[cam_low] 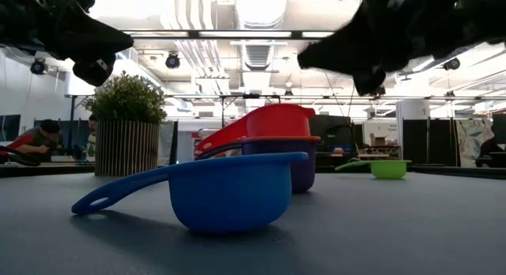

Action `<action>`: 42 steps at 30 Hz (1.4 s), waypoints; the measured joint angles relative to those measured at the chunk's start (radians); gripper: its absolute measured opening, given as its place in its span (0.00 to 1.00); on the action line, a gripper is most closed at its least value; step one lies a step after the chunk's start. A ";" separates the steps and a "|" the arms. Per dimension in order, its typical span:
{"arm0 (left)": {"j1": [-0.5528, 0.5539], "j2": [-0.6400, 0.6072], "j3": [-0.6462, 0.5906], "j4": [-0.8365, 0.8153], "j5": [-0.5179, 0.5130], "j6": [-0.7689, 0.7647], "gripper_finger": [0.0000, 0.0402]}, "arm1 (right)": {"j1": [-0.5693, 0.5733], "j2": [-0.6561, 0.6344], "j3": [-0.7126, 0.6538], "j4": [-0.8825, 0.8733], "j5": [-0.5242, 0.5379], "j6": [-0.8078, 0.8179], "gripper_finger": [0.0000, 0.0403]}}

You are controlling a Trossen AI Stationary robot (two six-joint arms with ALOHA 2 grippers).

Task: Nest measuring cups in basket
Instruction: Stack the red measuring cup on top of the orange measuring cup, then stack the light blue measuring cup on top of the red measuring cup

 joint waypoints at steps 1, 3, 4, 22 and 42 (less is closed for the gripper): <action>0.000 0.001 0.000 0.001 0.000 0.000 0.00 | -0.001 0.012 -0.001 -0.003 0.001 0.002 0.02; 0.000 0.001 0.000 0.000 0.000 0.000 0.00 | -0.003 0.039 0.004 -0.006 0.004 0.002 0.02; 0.000 0.001 0.000 0.000 0.000 0.000 0.00 | -0.004 0.048 0.008 -0.005 0.002 0.003 0.02; 0.000 0.041 0.000 0.018 -0.002 0.000 0.00 | -0.021 0.058 0.017 -0.004 0.001 0.020 0.02; -0.029 0.100 0.366 -0.828 0.212 -0.299 0.00 | -0.018 -0.056 0.017 -0.006 0.002 -0.093 0.02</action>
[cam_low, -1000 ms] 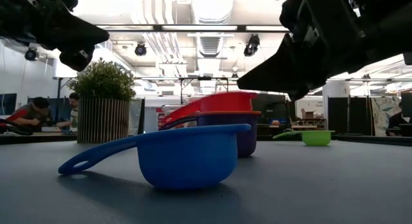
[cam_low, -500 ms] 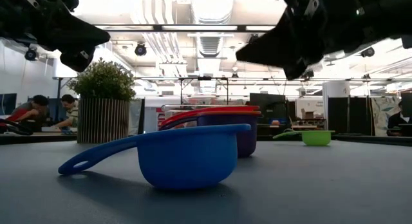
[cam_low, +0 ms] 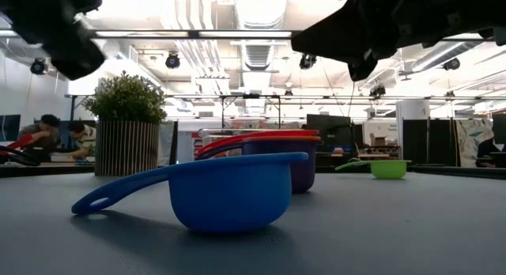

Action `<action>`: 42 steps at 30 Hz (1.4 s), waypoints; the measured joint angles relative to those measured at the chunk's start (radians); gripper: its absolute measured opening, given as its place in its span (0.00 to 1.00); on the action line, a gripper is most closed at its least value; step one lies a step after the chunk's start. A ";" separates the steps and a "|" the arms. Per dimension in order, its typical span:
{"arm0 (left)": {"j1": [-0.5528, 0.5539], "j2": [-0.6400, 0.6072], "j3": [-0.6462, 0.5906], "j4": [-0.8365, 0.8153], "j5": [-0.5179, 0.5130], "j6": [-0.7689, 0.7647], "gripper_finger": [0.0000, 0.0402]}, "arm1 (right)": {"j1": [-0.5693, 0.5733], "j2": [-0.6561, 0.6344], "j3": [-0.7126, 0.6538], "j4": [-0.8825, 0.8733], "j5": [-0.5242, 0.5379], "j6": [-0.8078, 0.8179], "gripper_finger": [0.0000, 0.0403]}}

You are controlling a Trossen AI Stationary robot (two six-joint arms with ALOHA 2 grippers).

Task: Nest measuring cups in basket
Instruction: Stack the light blue measuring cup on top of the red measuring cup

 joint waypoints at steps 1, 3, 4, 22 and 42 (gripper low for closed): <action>-0.009 0.019 0.033 -0.091 0.025 -0.027 0.00 | 0.000 -0.002 0.000 0.000 0.000 0.000 0.02; -0.034 0.052 0.084 -0.200 0.072 -0.090 0.00 | 0.002 -0.008 0.000 -0.004 0.000 -0.002 0.02; -0.051 0.065 0.103 -0.223 0.086 -0.116 0.00 | 0.003 -0.010 0.000 -0.003 -0.001 -0.003 0.02; -0.428 0.304 0.097 0.098 0.030 -0.247 0.05 | 0.013 -0.015 0.000 -0.004 -0.008 0.001 0.02; -0.430 0.523 0.096 0.024 0.095 -0.435 0.31 | 0.013 -0.015 0.000 -0.005 -0.008 0.018 0.02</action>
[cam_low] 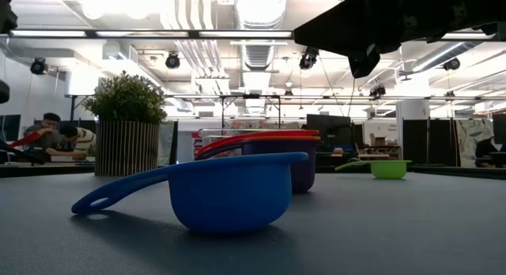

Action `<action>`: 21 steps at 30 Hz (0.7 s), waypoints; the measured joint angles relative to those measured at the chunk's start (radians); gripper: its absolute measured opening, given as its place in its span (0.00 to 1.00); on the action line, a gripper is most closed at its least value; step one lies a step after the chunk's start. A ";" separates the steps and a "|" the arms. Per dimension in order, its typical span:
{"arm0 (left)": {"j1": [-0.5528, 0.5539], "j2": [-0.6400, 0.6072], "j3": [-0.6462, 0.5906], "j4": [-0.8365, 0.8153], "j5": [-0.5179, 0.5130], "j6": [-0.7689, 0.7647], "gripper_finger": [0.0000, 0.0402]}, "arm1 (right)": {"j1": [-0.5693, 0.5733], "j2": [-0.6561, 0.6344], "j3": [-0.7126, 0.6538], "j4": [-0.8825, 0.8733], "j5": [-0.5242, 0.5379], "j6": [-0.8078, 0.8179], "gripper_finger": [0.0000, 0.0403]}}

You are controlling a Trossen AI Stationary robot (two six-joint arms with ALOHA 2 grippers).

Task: Nest measuring cups in basket
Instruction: Stack the light blue measuring cup on top of the red measuring cup

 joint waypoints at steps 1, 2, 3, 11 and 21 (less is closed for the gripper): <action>0.000 0.007 0.000 -0.001 0.002 -0.007 0.34 | 0.000 0.000 0.000 0.000 0.000 0.000 0.02; 0.000 0.014 0.000 -0.005 0.007 -0.010 0.36 | 0.000 0.000 0.000 0.000 0.000 0.001 0.02; 0.000 0.022 0.000 -0.009 0.008 -0.015 0.37 | 0.000 0.000 0.000 0.000 0.000 0.001 0.02; 0.000 0.082 0.000 -0.012 0.019 -0.074 0.39 | 0.000 0.000 0.000 0.000 0.000 -0.001 0.02; 0.002 0.128 0.039 -0.025 0.027 -0.066 0.14 | 0.000 0.000 0.000 -0.001 0.000 -0.012 0.02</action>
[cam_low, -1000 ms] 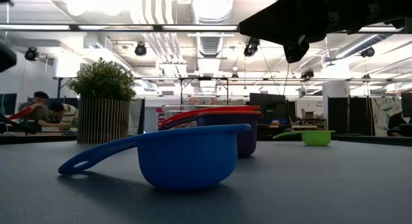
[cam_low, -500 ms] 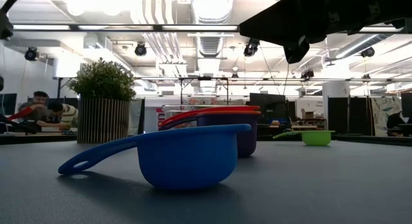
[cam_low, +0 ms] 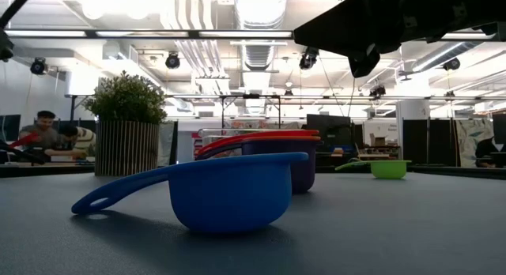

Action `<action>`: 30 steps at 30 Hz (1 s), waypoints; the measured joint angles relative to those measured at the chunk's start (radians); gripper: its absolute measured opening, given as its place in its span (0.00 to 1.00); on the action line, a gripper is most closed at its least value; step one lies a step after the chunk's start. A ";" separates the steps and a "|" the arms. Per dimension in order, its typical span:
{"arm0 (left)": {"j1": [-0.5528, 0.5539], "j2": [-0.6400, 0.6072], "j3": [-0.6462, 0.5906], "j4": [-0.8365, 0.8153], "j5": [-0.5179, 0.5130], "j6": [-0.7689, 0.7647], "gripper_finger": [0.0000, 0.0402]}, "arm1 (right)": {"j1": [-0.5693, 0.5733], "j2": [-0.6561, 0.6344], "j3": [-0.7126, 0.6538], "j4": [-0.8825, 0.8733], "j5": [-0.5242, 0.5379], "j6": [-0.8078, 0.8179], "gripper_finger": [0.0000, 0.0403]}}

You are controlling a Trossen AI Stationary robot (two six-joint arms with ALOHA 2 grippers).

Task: Nest measuring cups in basket
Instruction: Stack the light blue measuring cup on top of the red measuring cup

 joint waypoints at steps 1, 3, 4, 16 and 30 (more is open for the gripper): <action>0.000 0.000 0.010 -0.007 0.000 0.010 0.10 | 0.000 0.000 0.000 0.000 0.000 -0.003 0.02; 0.001 0.000 0.034 -0.028 0.000 0.028 0.03 | 0.000 0.000 0.000 0.000 0.000 -0.004 0.02; 0.005 0.000 0.048 -0.041 0.000 0.035 0.02 | 0.000 0.000 0.000 0.000 0.000 -0.007 0.02; 0.167 0.000 0.330 -0.260 -0.155 0.449 0.01 | 0.000 -0.051 0.000 0.002 0.030 -0.084 0.02; 0.630 0.003 0.418 -0.097 0.176 0.887 0.00 | 0.000 -0.320 0.000 -0.266 0.045 -0.107 0.02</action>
